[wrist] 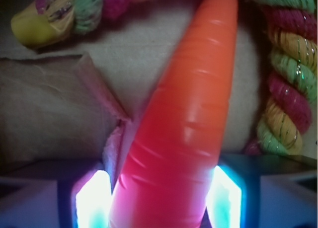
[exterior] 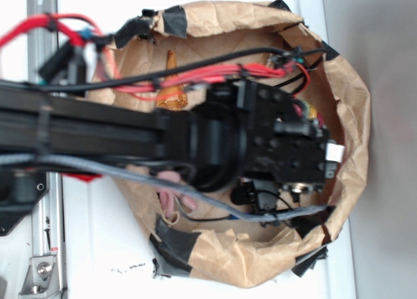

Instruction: Grab the carrot.

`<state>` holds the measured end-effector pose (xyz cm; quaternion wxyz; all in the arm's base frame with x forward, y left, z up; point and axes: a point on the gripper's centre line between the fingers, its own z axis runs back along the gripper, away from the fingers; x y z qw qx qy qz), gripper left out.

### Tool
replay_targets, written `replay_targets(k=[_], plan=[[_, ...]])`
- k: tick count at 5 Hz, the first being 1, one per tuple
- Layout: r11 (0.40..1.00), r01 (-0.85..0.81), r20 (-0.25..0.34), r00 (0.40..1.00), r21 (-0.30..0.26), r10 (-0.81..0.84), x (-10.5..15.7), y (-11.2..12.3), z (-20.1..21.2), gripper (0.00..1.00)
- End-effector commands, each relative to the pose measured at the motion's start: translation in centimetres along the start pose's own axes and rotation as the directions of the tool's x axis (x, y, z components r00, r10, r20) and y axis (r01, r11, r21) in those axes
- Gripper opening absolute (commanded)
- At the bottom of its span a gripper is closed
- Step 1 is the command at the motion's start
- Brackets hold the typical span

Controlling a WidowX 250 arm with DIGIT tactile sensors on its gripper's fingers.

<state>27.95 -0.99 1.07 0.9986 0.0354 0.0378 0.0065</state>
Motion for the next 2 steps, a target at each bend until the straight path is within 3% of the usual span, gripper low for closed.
replay_targets(k=[1,2], plan=[[0.996,0.033,0.091,0.995,-0.078,-0.026,-3.2,-0.4,8.8,0.0],[0.999,0.001,0.124,0.992,-0.05,0.005,-4.7,-0.7,13.7,0.0]])
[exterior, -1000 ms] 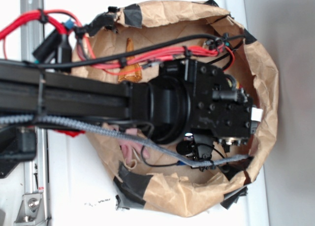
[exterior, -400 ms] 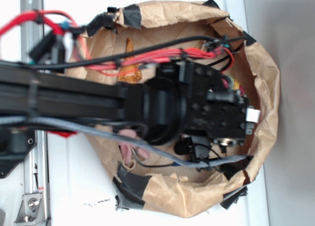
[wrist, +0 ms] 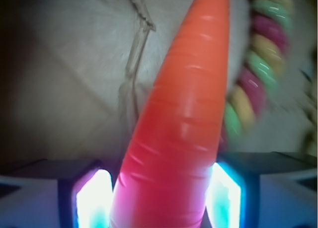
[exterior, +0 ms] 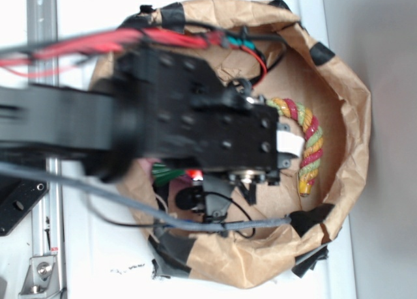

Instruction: Grab the carrot.

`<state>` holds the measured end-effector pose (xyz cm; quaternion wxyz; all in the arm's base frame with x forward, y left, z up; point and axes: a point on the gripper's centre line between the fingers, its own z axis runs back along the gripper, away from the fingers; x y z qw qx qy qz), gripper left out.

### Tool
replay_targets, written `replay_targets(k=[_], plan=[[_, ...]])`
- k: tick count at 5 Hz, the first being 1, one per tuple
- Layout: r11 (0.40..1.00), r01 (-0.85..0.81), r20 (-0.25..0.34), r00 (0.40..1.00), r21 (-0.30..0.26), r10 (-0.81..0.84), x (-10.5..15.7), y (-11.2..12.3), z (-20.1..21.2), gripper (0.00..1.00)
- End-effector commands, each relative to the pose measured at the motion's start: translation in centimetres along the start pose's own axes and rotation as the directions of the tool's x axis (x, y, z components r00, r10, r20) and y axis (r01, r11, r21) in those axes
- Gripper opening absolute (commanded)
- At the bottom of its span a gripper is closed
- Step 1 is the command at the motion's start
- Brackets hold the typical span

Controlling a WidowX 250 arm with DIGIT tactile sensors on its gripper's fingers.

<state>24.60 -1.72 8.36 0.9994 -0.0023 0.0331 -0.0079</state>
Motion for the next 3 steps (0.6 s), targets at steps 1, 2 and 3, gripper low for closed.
replay_targets(k=[1,2,3], plan=[[0.999,-0.001,0.157,0.988,0.035,-0.005,-1.3,-1.7,9.9,0.0],[0.999,0.001,0.187,0.982,0.051,-0.01,-0.7,-2.0,9.8,0.0],[0.997,-0.011,0.16,0.987,0.072,-0.001,-0.1,-2.0,9.0,0.0]])
